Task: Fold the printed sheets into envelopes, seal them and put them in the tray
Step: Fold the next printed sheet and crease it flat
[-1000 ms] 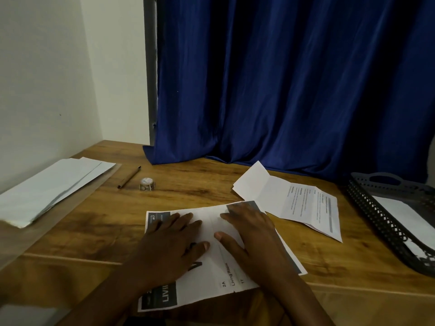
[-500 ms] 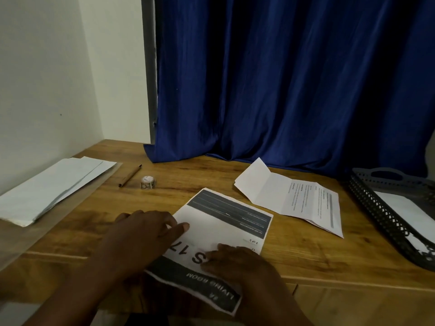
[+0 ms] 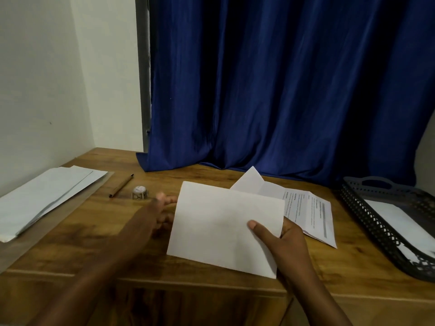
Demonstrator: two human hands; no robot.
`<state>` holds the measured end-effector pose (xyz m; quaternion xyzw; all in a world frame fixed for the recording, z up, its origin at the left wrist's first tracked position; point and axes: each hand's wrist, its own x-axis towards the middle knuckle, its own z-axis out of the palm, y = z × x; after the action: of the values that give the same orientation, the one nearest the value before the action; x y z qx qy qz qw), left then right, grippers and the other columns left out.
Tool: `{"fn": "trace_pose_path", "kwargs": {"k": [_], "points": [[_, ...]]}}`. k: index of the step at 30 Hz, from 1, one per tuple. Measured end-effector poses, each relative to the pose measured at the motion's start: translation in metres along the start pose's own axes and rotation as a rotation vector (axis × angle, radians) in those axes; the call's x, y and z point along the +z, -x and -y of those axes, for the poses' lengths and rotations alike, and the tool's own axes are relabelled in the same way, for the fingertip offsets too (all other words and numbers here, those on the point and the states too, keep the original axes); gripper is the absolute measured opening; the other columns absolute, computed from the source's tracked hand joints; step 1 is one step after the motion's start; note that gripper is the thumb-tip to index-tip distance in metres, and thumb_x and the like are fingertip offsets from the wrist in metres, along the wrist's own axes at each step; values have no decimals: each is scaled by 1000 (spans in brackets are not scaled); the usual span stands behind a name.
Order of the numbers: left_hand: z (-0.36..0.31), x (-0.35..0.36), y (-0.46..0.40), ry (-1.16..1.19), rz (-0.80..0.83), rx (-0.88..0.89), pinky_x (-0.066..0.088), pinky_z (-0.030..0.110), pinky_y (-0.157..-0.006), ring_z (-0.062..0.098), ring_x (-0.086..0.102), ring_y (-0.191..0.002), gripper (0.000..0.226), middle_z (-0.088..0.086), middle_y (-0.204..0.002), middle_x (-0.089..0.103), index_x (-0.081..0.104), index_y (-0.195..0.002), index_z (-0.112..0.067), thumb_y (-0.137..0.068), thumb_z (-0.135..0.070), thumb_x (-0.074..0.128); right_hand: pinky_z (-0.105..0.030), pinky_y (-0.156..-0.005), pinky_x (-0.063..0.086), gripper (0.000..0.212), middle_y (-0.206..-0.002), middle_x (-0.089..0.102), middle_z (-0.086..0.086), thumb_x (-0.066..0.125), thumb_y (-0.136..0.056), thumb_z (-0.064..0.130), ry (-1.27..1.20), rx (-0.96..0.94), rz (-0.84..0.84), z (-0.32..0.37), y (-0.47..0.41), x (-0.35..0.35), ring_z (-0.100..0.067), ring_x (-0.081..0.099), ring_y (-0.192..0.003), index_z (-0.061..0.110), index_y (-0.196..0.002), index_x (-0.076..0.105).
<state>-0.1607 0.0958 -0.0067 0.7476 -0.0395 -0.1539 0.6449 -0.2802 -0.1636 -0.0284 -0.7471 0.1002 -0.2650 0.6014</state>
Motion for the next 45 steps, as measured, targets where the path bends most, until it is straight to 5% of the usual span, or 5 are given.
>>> {"fn": "trace_pose_path", "kwargs": {"k": [10,19,25,35,45], "points": [[34,15,11,-543,-112,462,41,18,-100,-10,46,-121,80,-26,-137,43,26,-151,-38,-86,-54,69,-21,-88,44,68,-134,49,22,74,-84,50,138,13,-108,-28,-14,1,-3,51,-116,55,-140,35],[41,21,15,-1159,190,652,-6,36,-124,0,-22,-149,84,-25,-161,-25,-12,-155,-47,-84,-86,9,-30,-118,13,46,-154,12,42,34,-85,84,653,-237,181,-21,4,9,19,0,-142,75,-130,29],[37,21,22,-1265,235,563,-10,33,-124,-4,-13,-149,79,-25,-165,-4,5,-157,-46,-88,-82,17,-32,-118,-6,82,-162,4,29,-1,-82,87,1039,-249,466,-19,12,16,0,0,-152,50,-154,10],[58,0,54,-1359,263,655,-18,33,-122,-9,-29,-143,88,-35,-157,-24,-10,-151,-57,-77,-96,19,-28,-109,-22,86,-136,-42,45,12,-70,99,1132,-301,611,-13,52,1,17,-43,-123,66,-141,-22],[60,-5,58,-1188,251,702,-6,34,-126,-10,-13,-148,68,-34,-161,-9,13,-148,-63,-85,-86,14,-26,-122,26,58,-147,27,48,67,-86,59,862,-320,561,-13,46,-38,19,19,-141,62,-138,43]]}}
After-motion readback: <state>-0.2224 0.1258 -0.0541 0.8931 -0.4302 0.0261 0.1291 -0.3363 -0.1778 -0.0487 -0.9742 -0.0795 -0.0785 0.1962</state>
